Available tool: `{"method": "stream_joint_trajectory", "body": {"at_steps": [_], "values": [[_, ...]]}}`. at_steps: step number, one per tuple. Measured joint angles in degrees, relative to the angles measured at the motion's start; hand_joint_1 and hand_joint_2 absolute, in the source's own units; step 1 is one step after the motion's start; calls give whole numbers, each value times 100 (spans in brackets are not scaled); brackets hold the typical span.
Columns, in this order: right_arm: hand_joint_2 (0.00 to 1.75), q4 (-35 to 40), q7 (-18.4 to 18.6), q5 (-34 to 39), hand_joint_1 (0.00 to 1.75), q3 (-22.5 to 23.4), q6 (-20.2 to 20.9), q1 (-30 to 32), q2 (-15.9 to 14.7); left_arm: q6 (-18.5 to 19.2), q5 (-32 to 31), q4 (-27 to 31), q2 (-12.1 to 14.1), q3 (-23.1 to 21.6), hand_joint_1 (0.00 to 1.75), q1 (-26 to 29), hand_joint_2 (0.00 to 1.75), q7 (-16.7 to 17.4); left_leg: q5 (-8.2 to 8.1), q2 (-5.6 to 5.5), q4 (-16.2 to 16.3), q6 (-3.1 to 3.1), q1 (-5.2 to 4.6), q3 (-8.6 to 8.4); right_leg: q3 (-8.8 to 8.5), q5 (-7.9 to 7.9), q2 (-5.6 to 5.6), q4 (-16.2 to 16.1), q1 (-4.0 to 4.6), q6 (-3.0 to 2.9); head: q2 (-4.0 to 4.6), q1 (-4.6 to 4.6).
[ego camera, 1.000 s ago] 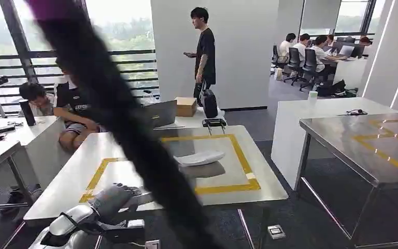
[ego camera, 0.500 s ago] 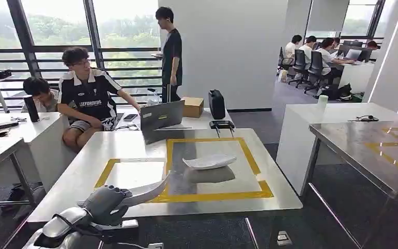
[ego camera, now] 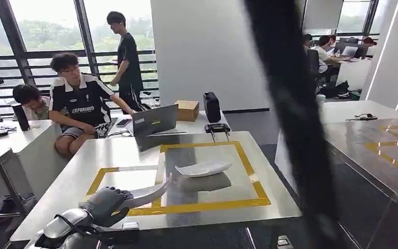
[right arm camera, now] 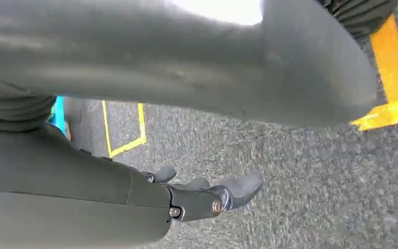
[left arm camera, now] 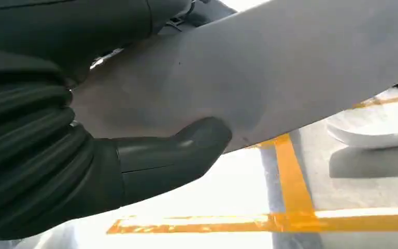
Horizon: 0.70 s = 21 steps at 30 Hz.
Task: Take the parts from the cabinet and place them on the table.
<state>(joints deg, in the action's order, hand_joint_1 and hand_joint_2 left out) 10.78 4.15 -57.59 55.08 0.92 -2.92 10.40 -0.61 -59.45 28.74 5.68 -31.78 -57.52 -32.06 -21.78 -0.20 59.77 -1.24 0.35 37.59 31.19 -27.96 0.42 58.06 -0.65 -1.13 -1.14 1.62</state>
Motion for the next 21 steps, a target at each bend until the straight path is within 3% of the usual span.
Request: {"method": "stream_joint_trajectory", "body": {"at_steps": [1, 2, 3, 5, 6, 7, 9, 10, 11, 12, 13, 15, 17, 18, 20, 21], "values": [[0, 0, -2, 0, 0, 0, 0, -10, 0, 0, -2, -9, -2, 0, 175, -30, 175, -2, -176, 4, -167, 23, -30, -2, -22, -41, 14, 41, 21, 42, 0, 2], [0, 0, -7, 2, 0, 0, -2, -32, 0, 15, -11, -9, -22, 0, 175, -36, 175, -6, -229, -3, -128, 78, -46, -60, -8, -79, 8, 13, 21, 88, 0, 7], [0, 0, -7, 2, 0, 0, -2, -31, 0, 17, -13, -9, -22, 0, 175, -31, 175, -7, -159, -5, -141, 132, -44, -44, -40, -59, 9, 54, 22, 133, 0, 9], [0, 0, -7, 2, 0, 0, -2, -25, 0, 15, -13, -5, -46, 0, 175, -35, 175, -9, -167, -11, -151, 215, -27, -140, -63, -91, 4, 79, 21, 179, 0, 9], [0, 0, -9, 4, 0, 2, -2, -24, 0, 15, -13, -4, -55, 0, 175, -50, 175, -9, -196, -10, -169, 261, -23, -188, 21, -116, -11, 271, 5, 190, 0, 6], [0, 0, -9, 2, 0, 2, 0, -27, 0, 11, -11, -4, -70, 0, 175, -73, 175, 0, -220, -10, -168, 294, -24, -209, 222, -208, -15, 618, 8, 196, 0, 5], [0, 0, -18, 0, 0, 2, 0, -30, 7, 9, -15, -11, -107, 0, 175, -72, 175, -9, -288, -18, -165, 330, -47, -250, 771, -541, -15, 1450, 4, 220, 0, 7], [0, 0, -17, 0, 0, 2, 0, -28, 7, 9, -20, -20, -116, 0, 175, -60, 175, -11, -323, -22, -158, 336, -60, -278, 1002, -667, -16, 1737, 5, 237, 0, 2], [0, 0, -17, 0, 0, 2, 0, -25, 7, 9, -20, -26, -133, 0, 175, -50, 175, -11, -370, -26, -151, 336, -74, -323, 1140, -653, -16, 1804, 5, 242, 0, 4], [0, 0, -18, 0, 0, 2, 0, -21, 7, 11, -22, -29, -138, 0, 175, -47, 175, -13, -420, -29, -143, 333, -84, -381, 1144, -493, -16, 1619, 9, 230, 0, 4], [0, 0, -15, 0, 0, 2, 0, -13, 7, 13, -22, -26, -149, 0, 175, -50, 175, -13, -471, -29, -138, 327, -92, -448, 1045, -219, -16, 1258, 15, 205, 0, 4], [0, 0, -13, 0, 0, 4, 0, -3, 7, 13, -33, -24, -179, 0, 175, -61, 175, 0, -588, -22, -143, 303, -99, -578, 696, 539, -21, 215, 47, 107, 0, 4], [0, 0, -13, 0, 0, 4, 0, -21, 7, 22, -61, -35, -203, 0, 175, -87, 175, 4, -652, -32, -130, 234, -120, -605, 658, 382, -25, 52, 97, 66, 0, 9], [0, 0, -9, 0, 0, 4, 0, -26, 9, 31, -74, -31, -208, 0, 175, -86, 175, 13, -687, -33, -159, 191, -114, -616, 620, 446, -24, 37, 112, 37, 0, 2], [0, 0, -7, -2, 0, 7, 9, -23, 13, 33, -101, -18, -208, 0, 175, -94, 175, 24, -690, -38, -84, 118, -125, -689, 525, 417, -17, 9, 65, -23, -2, 2], [0, 0, -7, -2, 0, 9, 11, -19, 20, 33, -109, -15, -201, 0, 175, -94, 175, 35, -725, -29, 19, 89, -106, -631, 450, 398, -23, -16, 52, -57, 0, 9]]}}
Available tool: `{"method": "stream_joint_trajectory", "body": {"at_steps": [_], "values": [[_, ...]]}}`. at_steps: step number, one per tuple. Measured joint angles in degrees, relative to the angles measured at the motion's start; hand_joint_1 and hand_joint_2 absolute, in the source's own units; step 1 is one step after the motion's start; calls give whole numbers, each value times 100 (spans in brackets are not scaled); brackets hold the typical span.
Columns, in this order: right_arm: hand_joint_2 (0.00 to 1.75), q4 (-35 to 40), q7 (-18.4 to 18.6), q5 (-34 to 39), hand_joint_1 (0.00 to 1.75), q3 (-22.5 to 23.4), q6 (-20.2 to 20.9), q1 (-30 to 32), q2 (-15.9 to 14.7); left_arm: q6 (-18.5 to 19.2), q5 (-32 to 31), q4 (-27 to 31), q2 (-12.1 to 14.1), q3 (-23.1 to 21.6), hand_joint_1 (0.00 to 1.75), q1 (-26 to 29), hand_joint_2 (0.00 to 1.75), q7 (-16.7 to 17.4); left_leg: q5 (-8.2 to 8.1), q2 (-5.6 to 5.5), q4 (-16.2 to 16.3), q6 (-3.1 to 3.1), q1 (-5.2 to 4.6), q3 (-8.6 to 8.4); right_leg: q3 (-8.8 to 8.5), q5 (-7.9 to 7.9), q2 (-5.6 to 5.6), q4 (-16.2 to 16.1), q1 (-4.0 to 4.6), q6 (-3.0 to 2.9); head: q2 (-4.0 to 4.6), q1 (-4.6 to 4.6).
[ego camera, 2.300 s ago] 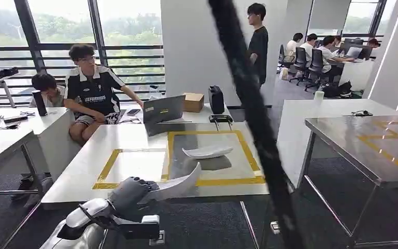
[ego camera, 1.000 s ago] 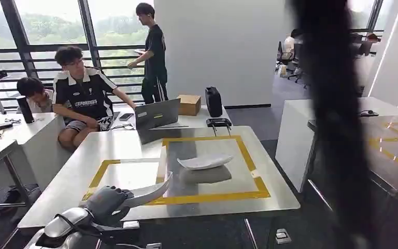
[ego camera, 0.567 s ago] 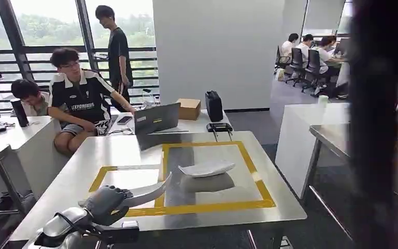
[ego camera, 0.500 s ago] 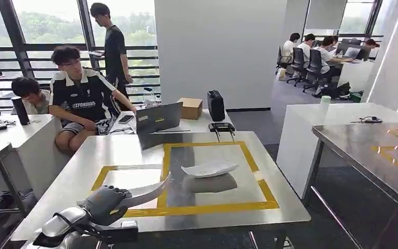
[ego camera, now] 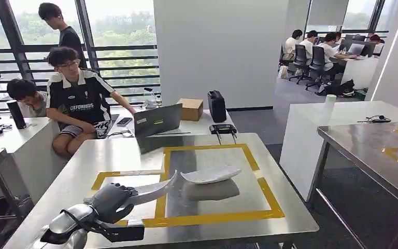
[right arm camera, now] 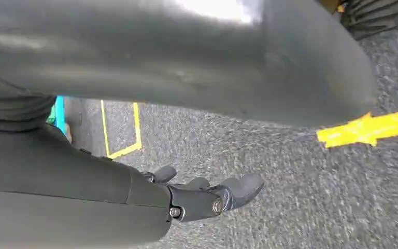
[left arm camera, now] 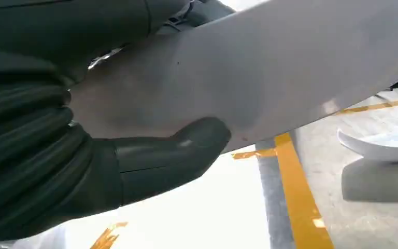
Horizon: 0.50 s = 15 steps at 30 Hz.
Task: Take the parts from the cabinet and place them on the table.
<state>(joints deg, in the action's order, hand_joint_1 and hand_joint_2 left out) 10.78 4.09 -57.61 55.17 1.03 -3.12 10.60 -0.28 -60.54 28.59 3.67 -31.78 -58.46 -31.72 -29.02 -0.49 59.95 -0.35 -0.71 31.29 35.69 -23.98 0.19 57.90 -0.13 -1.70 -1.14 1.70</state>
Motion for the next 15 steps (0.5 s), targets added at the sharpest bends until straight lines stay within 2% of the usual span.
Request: {"method": "stream_joint_trajectory", "body": {"at_steps": [1, 2, 4, 5, 6, 7, 9, 10, 11, 12, 13, 15], "values": [[0, 0, 0, 0, 0, 2, 0, 0, 0, 0, 0, 0, 2, 0, 175, -28, 175, 0, -41, 10, 305, -22, 4, 143, -47, -34, 3, 0, -6, -39, 0, 7], [0, 0, 0, -4, 0, 2, 0, -6, 0, 0, 0, 0, 2, 0, 175, -45, 175, 7, -143, 11, 704, -40, 20, 389, -73, -69, 3, 0, -6, -59, 0, 9], [0, 0, 0, -18, 0, 4, 0, -14, 0, 18, -2, -15, 13, 0, 175, -36, 175, 20, -488, 12, 1452, -73, 54, 910, -141, -147, 8, 1, -10, -62, 0, 11], [0, 0, 2, -30, 0, 4, 2, -13, 0, 30, -4, -33, 20, 0, 175, -32, 175, 28, -537, 12, 1595, -88, 70, 1081, -196, -195, 16, 4, -13, -51, 0, 9], [0, 0, 4, -42, 0, 4, 9, -4, 0, 35, -4, -39, 24, 0, 175, -33, 175, 31, -424, 13, 1485, -95, 83, 1106, -261, -242, 20, 4, -16, -40, 0, 11], [0, 0, 9, -52, 0, 7, 15, 10, 0, 37, -4, -39, 33, 0, 175, -38, 175, 35, -168, 14, 1168, -100, 91, 1033, -338, -298, 20, 7, -21, -23, 0, 9], [0, 0, 7, -61, 0, 7, 33, 9, 0, 37, -7, -39, 72, 2, 175, -56, 175, 37, 508, 24, 253, -95, 92, 737, -475, -410, 19, 14, -36, 18, 0, 11], [0, 0, 7, -66, 0, 7, 42, 11, 0, 37, -7, -46, 92, 4, 175, -66, 175, 48, 786, 39, -120, -77, 93, 669, -482, -460, 20, 15, -35, 46, 0, 13], [0, 0, 9, -68, 0, 7, 46, -6, 0, 39, -7, -59, 111, 4, 175, -88, 175, 53, 529, 40, -149, -28, 69, 667, -498, -490, 42, 29, -16, 91, 0, 15], [0, 0, 18, -70, 0, 7, 50, -23, -2, 46, -7, -57, 116, 7, 175, -84, 175, 53, 621, 35, -162, 6, 57, 622, -508, -523, 28, 6, -14, 135, -2, 7], [0, 0, 20, -70, 0, 9, 55, -16, -4, 46, -7, -57, 140, 9, 175, -77, 175, 53, 631, 26, -169, 55, 71, 622, -541, -499, 26, 54, -13, 177, 0, 7], [0, 0, 33, -79, 0, 9, 50, -14, -13, 46, -7, -57, 151, 13, 175, -80, 175, 53, 598, 21, -185, 117, 97, 523, -544, -585, 20, 80, -8, 211, -4, 0]]}}
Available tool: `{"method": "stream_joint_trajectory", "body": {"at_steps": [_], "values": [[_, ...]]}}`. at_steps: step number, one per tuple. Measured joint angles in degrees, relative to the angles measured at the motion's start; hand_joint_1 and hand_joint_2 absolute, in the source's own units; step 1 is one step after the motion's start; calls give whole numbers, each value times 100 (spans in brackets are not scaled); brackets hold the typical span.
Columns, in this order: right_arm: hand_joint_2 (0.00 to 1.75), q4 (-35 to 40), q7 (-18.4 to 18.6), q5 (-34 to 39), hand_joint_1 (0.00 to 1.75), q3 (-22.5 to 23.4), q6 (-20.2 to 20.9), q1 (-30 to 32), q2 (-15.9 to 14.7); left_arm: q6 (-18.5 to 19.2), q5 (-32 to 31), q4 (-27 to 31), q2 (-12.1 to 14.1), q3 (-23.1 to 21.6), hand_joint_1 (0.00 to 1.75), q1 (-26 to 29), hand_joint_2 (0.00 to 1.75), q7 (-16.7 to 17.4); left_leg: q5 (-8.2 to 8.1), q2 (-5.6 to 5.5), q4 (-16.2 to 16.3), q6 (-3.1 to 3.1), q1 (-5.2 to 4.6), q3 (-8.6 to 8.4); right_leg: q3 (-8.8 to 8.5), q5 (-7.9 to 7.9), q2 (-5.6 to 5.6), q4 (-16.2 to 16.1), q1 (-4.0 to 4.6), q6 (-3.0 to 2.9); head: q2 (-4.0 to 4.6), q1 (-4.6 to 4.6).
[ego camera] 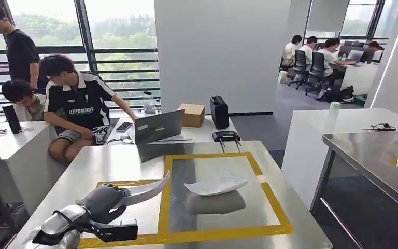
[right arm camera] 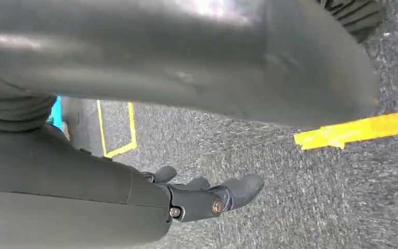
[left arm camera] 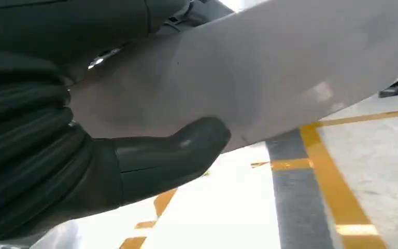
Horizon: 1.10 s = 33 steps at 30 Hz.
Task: Take the parts from the cabinet and place them on the table.
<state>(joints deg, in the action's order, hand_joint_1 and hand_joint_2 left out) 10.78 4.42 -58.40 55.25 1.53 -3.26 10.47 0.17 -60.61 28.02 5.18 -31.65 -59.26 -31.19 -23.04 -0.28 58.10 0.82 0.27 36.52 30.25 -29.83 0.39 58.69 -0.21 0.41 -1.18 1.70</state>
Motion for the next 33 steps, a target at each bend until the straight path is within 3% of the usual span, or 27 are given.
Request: {"method": "stream_joint_trajectory", "body": {"at_steps": [1, 4, 5, 6, 7, 9, 10, 11, 14, 16, 17, 18, 20, 21, 23, 25, 27, 28, 30, 31, 33], "values": [[0, 0, 2, 0, 0, 0, -2, -2, -2, 0, 2, -7, 26, 4, 175, -16, 175, 7, -25, -4, 1, 37, -2, -27, 85, -50, -10, 219, -10, 9, 4, 2], [0, 0, 7, 4, 0, 0, 0, -6, 0, -2, 20, -54, 48, 4, 175, 4, 175, -4, -119, -19, 10, 94, -30, -77, 908, -479, -14, 1465, -15, 43, 4, -2], [0, 0, 20, 11, 0, 0, -2, -1, 0, -2, 37, -68, 59, 7, 175, 38, 175, -4, -157, -23, 12, 95, -41, -112, 1104, -539, -14, 1674, -15, 52, 2, -13], [0, 0, 20, 15, 0, 9, -2, 6, 0, -4, 44, -87, 76, 9, 175, 69, 175, -4, -197, -29, 18, 92, -48, -157, 1185, -461, -14, 1648, -14, 52, 4, -9], [0, 0, 20, 15, 0, 13, -4, 15, 0, -4, 46, -98, 85, 11, 175, 97, 175, -4, -248, -30, 26, 86, -54, -219, 1153, -231, -14, 1393, -10, 28, 4, -13], [0, 0, 20, 20, 0, 26, -9, 30, -2, -11, 48, -127, 118, 22, 175, 110, 175, -2, -360, -29, 40, 62, -62, -354, 831, 504, -15, 409, -1, -38, 4, -13], [0, 0, 22, 20, 0, 35, -9, 31, -2, -15, 50, -147, 131, 33, 175, 109, 175, 9, -403, -21, 41, 43, -63, -360, 761, 724, -19, 29, 16, -88, 4, -6], [0, 0, 24, 22, 0, 48, -9, 24, -2, -24, 55, -164, 142, 50, 175, 108, 175, 9, -423, -33, 48, 7, -82, -384, 741, 500, -27, -14, 55, -87, 7, -4], [0, 0, 37, 35, 0, 70, -24, 26, 0, -31, 61, -190, 203, 90, 175, 162, 175, 13, -423, -38, 57, -116, -76, -460, 617, 550, -29, -62, 51, -176, 4, -2], [0, 0, 37, 55, 0, 77, -44, 29, 7, -33, 63, -212, 247, 122, 175, 179, 175, 13, -506, -25, 269, -183, -62, -392, 470, 523, -27, -92, 17, -245, 4, 0], [0, 0, 37, 74, 0, 81, -66, 23, 4, -35, 66, -225, 254, 138, 175, 175, 175, 11, -576, -14, 579, -208, -57, -221, 434, 493, -29, -92, 16, -279, 4, 7], [0, 0, 37, 81, 0, 83, -74, 18, 4, -46, 68, -238, 262, 151, 175, 186, 175, 15, -715, -13, 1013, -227, -44, 51, 404, 457, -26, -92, 17, -292, 2, 7], [0, 0, 50, 81, 0, 90, -83, 16, 4, -57, 68, -289, 290, 160, 175, 272, 175, 39, -1026, -13, 1692, -262, -31, 539, 314, 371, -11, -91, 16, -292, 2, 7], [0, 0, 63, 81, 0, 96, -83, 19, 4, -61, 63, -308, 295, 162, 175, 322, 175, 46, -1010, -11, 1716, -264, -22, 629, 246, 320, -1, -89, 14, -283, 4, 11], [0, 0, 72, 81, 0, 109, -87, 43, 9, -63, 59, -345, 299, 168, 175, 356, 175, 63, -588, -6, 1137, -253, -9, 489, 116, 215, 0, -79, 13, -259, 4, 11], [0, 0, 70, 81, 0, 109, -92, 40, 24, -74, 59, -363, 332, 199, 175, 357, 175, 66, 107, 9, 128, -230, -8, 141, 15, 99, 0, -71, 12, -225, 4, 11], [0, 0, 70, 81, 0, 114, -98, 14, 24, -81, 55, -385, 343, 214, 175, 355, 175, 72, -57, 13, 35, -131, -43, 85, -17, 20, 9, -60, 31, -152, 4, 13], [0, 0, 70, 81, 0, 114, -98, 11, 24, -81, 50, -387, 347, 227, 175, 370, 175, 72, 29, 7, 21, -86, -63, 96, -37, -5, -1, -86, 29, -109, 2, 9], [0, 0, 70, 79, 0, 116, -98, 26, 22, -81, 57, -389, 354, 243, 175, 385, 175, 70, 0, -8, 6, -11, -19, 5, -75, 23, 2, 17, 46, -56, 2, 4], [0, 0, 70, 72, 0, 118, -101, 24, 22, -81, 65, -389, 356, 249, 175, 390, 175, 66, -29, -8, -15, 29, -12, -52, 13, 3, -5, 193, 28, -44, 4, 4], [0, 0, 70, 61, 0, 116, -105, 13, 24, -83, 107, -400, 395, 310, 175, 397, 175, 61, -90, -6, -14, 71, -16, -104, 468, -187, -15, 923, 16, 12, 2, 2]]}}
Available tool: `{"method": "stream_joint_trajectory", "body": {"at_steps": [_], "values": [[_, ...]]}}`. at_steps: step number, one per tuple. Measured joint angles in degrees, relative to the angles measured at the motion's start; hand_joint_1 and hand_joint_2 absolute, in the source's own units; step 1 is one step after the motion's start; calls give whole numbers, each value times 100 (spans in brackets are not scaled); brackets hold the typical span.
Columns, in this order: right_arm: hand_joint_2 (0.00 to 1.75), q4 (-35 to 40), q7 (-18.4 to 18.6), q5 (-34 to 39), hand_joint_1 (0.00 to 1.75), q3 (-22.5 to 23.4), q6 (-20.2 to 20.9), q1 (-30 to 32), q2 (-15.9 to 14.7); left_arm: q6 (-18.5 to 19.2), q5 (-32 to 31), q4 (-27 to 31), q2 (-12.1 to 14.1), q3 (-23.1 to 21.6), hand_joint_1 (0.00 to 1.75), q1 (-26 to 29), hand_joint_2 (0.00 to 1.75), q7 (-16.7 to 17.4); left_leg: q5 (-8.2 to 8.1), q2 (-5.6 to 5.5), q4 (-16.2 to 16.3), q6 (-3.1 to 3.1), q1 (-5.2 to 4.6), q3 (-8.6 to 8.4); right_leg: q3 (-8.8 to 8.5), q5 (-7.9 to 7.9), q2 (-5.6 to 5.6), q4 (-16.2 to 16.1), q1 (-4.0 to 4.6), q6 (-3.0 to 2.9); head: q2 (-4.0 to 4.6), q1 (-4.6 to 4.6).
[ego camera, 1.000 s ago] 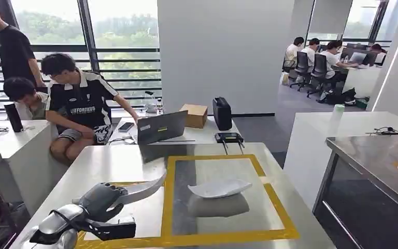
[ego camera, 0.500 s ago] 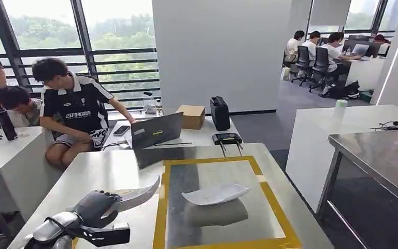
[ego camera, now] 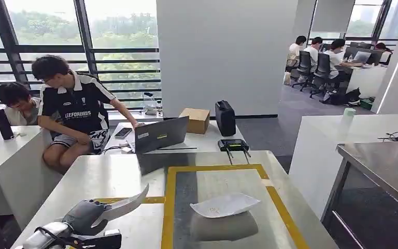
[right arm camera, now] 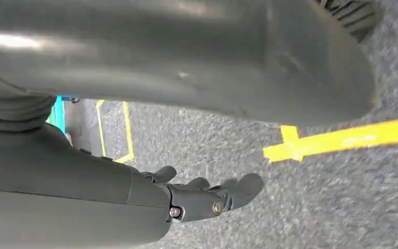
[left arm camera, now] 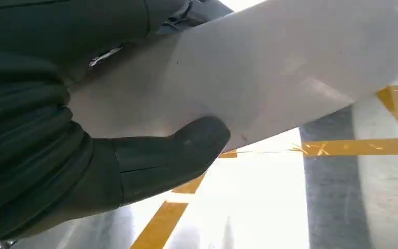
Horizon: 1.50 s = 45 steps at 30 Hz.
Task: Take the parts from the cabinet and place them on the table.
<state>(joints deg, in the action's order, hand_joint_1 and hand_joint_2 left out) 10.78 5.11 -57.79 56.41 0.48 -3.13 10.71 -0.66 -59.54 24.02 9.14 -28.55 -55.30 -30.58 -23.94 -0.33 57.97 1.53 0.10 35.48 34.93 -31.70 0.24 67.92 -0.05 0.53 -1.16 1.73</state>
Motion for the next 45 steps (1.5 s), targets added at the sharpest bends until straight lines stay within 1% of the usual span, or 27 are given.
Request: {"method": "stream_joint_trajectory", "body": {"at_steps": [1, 2, 3, 4, 5, 7, 8, 9, 10, 11, 12, 13, 15, 17, 21, 22, 23, 24, 27, 28, 33, 35, 41, 42, 43, 44, 45], "values": [[0, 0, 0, 0, 0, 0, 0, 1, 2, 0, 9, -7, 7, 13, 175, 20, 175, -9, -35, 0, 2, 10, -9, -19, 302, -196, -1, 430, -5, 14, 2, 2], [0, 0, 7, 0, 0, 0, -2, 10, 4, 0, 11, -11, 7, 20, 175, 51, 175, -20, -69, -5, 5, 15, -14, -47, 544, -359, -1, 730, -5, 33, 2, -2], [0, 0, 15, -9, 0, 2, -4, 16, 4, 0, 13, -13, 7, 22, 175, 97, 175, -26, -101, -12, 12, 12, -17, -92, 700, -415, 0, 841, -4, 33, 2, 0], [0, 0, 52, -26, 0, 2, -9, 20, 4, 0, 15, -15, 15, 27, 175, 139, 175, -22, -151, -27, 16, 3, -19, -150, 725, -301, 0, 698, -3, 21, 2, -2], [0, 0, 81, -35, 0, 4, -9, 21, 4, 0, 15, -15, 24, 33, 175, 164, 175, -9, -199, -32, 24, -9, -21, -213, 651, -46, 0, 359, -1, -6, 2, -4], [0, 0, 85, -42, 0, 4, -11, 19, 4, 0, 15, -18, 28, 77, 175, 166, 175, 22, -303, -29, 31, -40, -23, -336, 336, 740, -3, -671, 5, -86, 2, -4], [0, 0, 85, -44, 0, 4, -11, 23, 4, 0, 15, -20, 33, 101, 175, 161, 175, 28, -342, -29, 56, -70, -43, -361, 311, 874, 2, -940, 41, -105, 2, 0], [0, 0, 85, -46, 0, 4, -13, 12, 4, -2, 15, -24, 33, 116, 175, 156, 175, 43, -366, -41, 47, -106, -47, -352, 299, 698, -2, -922, 47, -115, 2, 0], [0, 0, 85, -46, 0, 4, -13, 8, 9, -19, 13, -24, 48, 123, 175, 162, 175, 70, -398, -43, 30, -149, -44, -356, 260, 817, -1, -952, 58, -139, 0, -2], [0, 0, 87, -48, 0, 9, -11, 19, 18, -54, 13, -26, 66, 136, 175, 190, 175, 83, -411, -42, 106, -141, -60, -325, 226, 909, -4, -969, 31, -120, 2, 4], [0, 0, 83, -48, 0, 11, -9, 18, 17, -77, 13, -24, 70, 147, 175, 190, 175, 94, -426, -25, 52, -35, -59, -387, 221, 868, 2, -960, 43, -108, 2, 7], [0, 0, 81, -50, 0, 17, -7, 7, 17, -83, 20, -24, 72, 177, 175, 200, 175, 105, -419, -16, 45, -61, -54, -398, 220, 858, 6, -955, 55, -154, 0, -2], [0, 0, 72, -50, 0, 26, -9, 1, 17, -85, 26, -24, 79, 219, 175, 207, 175, 107, -431, 2, -3, -76, -54, -432, 215, 842, 20, -954, 55, -179, 0, 0], [0, 0, 72, -52, 0, 35, -9, 0, 17, -85, 28, -24, 79, 269, 175, 206, 175, 109, -437, 7, -31, -87, -54, -454, 209, 824, 23, -954, 56, -200, 2, 0], [0, 0, 74, -70, 0, 44, -7, -1, 20, -66, 0, -24, 81, 289, 175, 207, 175, 98, -445, 6, -71, -124, -53, -455, 190, 802, 16, -954, 56, -215, 2, 2], [0, 0, 72, -79, 0, 46, -7, -3, 22, -64, -23, -24, 81, 291, 175, 208, 175, 72, -453, 7, -76, -142, -53, -455, 179, 796, 16, -954, 57, -220, 2, 2], [0, 0, 70, -83, 0, 48, -7, -5, 22, -63, -63, -24, 79, 291, 0, 207, 175, 68, -460, 7, -79, -156, -52, -466, 168, 785, 16, -954, 59, -230, 2, 4], [0, 0, 70, -83, 0, 52, -7, -8, 20, -65, -93, -24, 75, 291, 0, 207, 175, 63, -462, 9, -80, -177, -49, -477, 158, 783, 17, -954, 61, -230, 2, 2], [0, 0, 70, -87, 0, 66, -9, -10, 20, -66, -114, -24, 46, 291, 0, 203, 175, 65, -459, 9, -80, -182, -49, -488, 149, 783, 17, -954, 62, -231, 2, 4], [0, 0, 68, -102, 0, 70, -7, -11, 20, -70, -114, -20, 26, 293, 0, 203, 0, 74, -459, 9, -78, -183, -50, -488, 147, 783, 16, -954, 61, -230, 2, 2], [0, 0, 57, -153, 0, 77, 17, -11, 20, -238, -207, 44, -33, 333, 0, 207, 0, 153, -457, 9, -73, -185, -50, -496, 142, 786, 17, -954, 48, -227, 2, 2], [0, 0, 48, -155, 0, 77, 17, -11, 20, -275, -221, 61, -55, 335, 0, 211, 0, 192, -457, 8, -71, -185, -50, -530, 142, 788, 17, -954, 46, -224, 2, 2], [0, 0, 46, -153, 0, 87, 15, -16, 20, -361, -238, 90, -142, 365, 0, 238, 0, 269, -458, 8, -69, -182, -53, -531, 141, 789, 16, -955, 38, -219, 0, 2], [0, 0, 57, -153, 0, 94, 17, -18, 22, -382, -264, 98, -172, 368, 0, 238, 175, 297, -461, 8, -68, -179, -55, -531, 140, 787, 15, -956, 35, -214, 2, 2], [0, 0, 59, -153, 0, 98, 17, -18, 22, -396, -289, 100, -188, 372, 0, 238, 175, 317, -465, 8, -58, -173, -62, -529, 135, 794, 14, -963, 24, -205, 2, 2], [0, 0, 61, -153, 0, 101, 17, -18, 37, -407, -299, 103, -203, 376, 0, 240, 175, 332, -477, 8, -31, -96, -96, -480, 129, 809, 13, -983, 1, -151, 2, 2], [0, 0, 59, -153, 0, 103, 17, -23, 44, -413, -306, 116, -219, 381, 0, 237, 175, 356, -473, 9, -42, -65, -100, -480, 122, 819, 15, -995, -4, -134, 2, 2]]}}
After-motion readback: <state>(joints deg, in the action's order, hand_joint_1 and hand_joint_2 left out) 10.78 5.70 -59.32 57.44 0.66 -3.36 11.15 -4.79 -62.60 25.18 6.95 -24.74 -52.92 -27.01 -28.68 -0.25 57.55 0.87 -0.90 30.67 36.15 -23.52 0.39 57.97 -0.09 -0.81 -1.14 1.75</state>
